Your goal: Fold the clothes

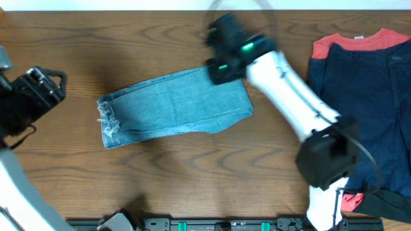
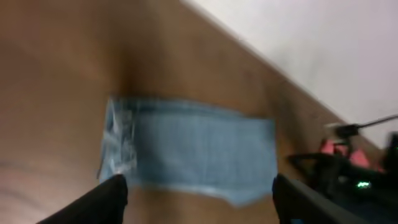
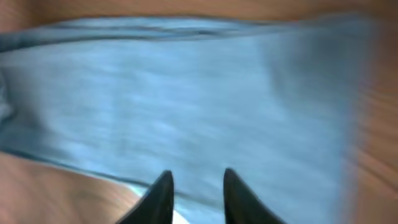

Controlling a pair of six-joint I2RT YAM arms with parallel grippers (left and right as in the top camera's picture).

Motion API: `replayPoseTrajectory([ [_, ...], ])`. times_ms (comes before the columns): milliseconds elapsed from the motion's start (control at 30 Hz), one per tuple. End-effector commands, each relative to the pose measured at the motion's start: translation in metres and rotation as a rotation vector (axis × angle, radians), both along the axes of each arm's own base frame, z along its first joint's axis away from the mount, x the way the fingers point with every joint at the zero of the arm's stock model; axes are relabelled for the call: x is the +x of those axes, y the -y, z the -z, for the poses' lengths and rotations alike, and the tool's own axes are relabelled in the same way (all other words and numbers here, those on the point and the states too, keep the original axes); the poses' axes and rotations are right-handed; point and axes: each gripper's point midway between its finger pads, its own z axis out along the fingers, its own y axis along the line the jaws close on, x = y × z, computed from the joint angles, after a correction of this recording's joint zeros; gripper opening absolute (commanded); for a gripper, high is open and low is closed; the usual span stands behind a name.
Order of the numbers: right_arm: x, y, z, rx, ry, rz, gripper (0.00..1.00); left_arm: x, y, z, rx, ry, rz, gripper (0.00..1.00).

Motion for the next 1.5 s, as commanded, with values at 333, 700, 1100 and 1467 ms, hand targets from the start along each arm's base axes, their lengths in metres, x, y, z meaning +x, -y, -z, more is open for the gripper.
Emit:
replayPoseTrajectory([
  [333, -0.047, 0.035, 0.125, 0.056, -0.307, 0.022, 0.06, 0.022, -0.001, 0.084, -0.126, -0.294, 0.196, 0.87],
  [700, -0.034, 0.150, 0.167, -0.191, -0.325, 0.444, 0.01, 0.031, 0.027, 0.129, -0.038, -0.462, 0.397, 0.99],
  [1100, -0.040, 0.173, 0.164, -0.123, -0.396, 0.433, 0.02, 0.023, 0.057, 0.226, -0.163, -0.719, 0.494, 0.98],
  [1467, -0.039, 0.172, 0.164, -0.118, -0.387, 0.406, 0.02, 0.018, 0.093, 0.333, -0.228, -0.784, 0.462, 0.98],
])
